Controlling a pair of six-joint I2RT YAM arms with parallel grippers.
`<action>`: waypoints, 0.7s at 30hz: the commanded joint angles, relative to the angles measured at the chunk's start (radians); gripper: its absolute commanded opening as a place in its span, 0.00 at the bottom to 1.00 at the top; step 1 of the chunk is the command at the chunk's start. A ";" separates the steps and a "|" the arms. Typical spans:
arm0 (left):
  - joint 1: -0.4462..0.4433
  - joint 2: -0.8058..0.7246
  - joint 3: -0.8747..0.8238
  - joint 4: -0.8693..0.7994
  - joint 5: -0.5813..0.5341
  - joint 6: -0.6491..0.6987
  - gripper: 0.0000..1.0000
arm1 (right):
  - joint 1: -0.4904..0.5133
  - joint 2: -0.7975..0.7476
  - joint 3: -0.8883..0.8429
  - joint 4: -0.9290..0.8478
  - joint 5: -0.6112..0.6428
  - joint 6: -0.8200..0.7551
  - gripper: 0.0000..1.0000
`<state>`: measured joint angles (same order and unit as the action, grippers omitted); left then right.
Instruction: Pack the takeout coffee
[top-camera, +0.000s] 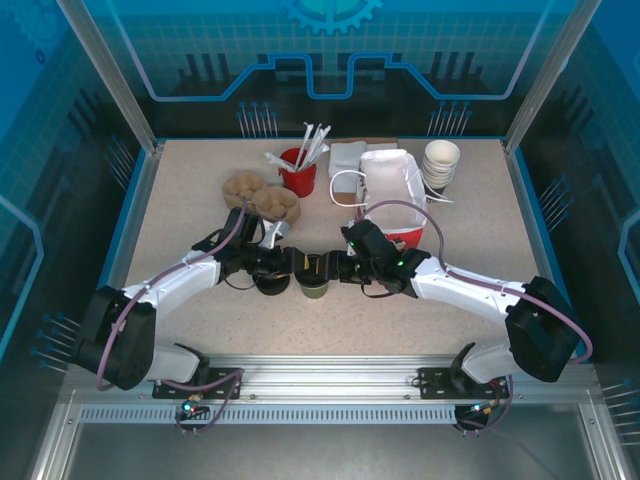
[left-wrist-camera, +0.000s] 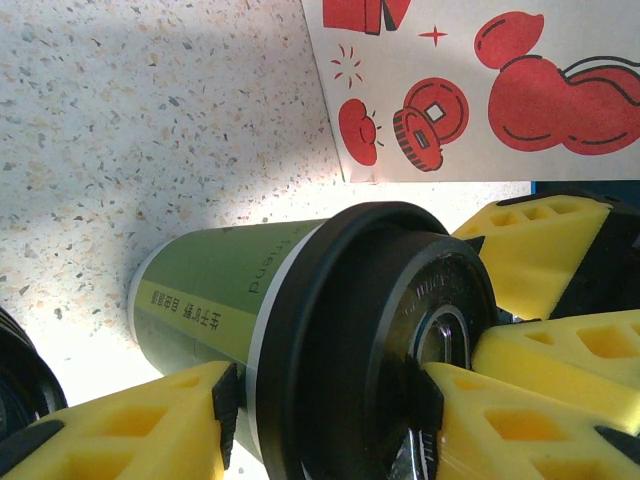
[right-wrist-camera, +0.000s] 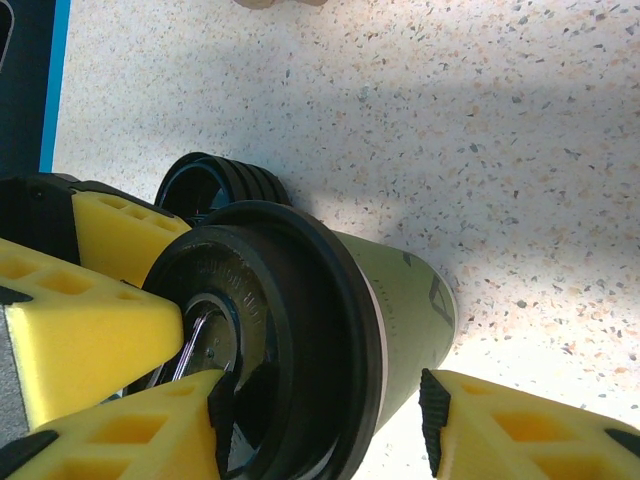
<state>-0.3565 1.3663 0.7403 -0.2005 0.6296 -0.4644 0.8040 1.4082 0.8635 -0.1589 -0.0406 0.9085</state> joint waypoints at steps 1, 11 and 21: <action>-0.010 0.010 -0.040 -0.015 -0.026 0.022 0.51 | -0.006 0.007 -0.032 -0.053 0.022 -0.009 0.54; -0.012 0.022 -0.127 0.024 -0.034 0.026 0.50 | -0.007 0.022 -0.086 -0.031 0.028 0.010 0.53; -0.012 0.023 -0.157 0.043 -0.041 0.022 0.50 | -0.002 0.022 -0.093 -0.027 0.031 0.010 0.53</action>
<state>-0.3561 1.3487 0.6456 -0.0402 0.6403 -0.4644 0.8040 1.4067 0.8150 -0.0917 -0.0380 0.9092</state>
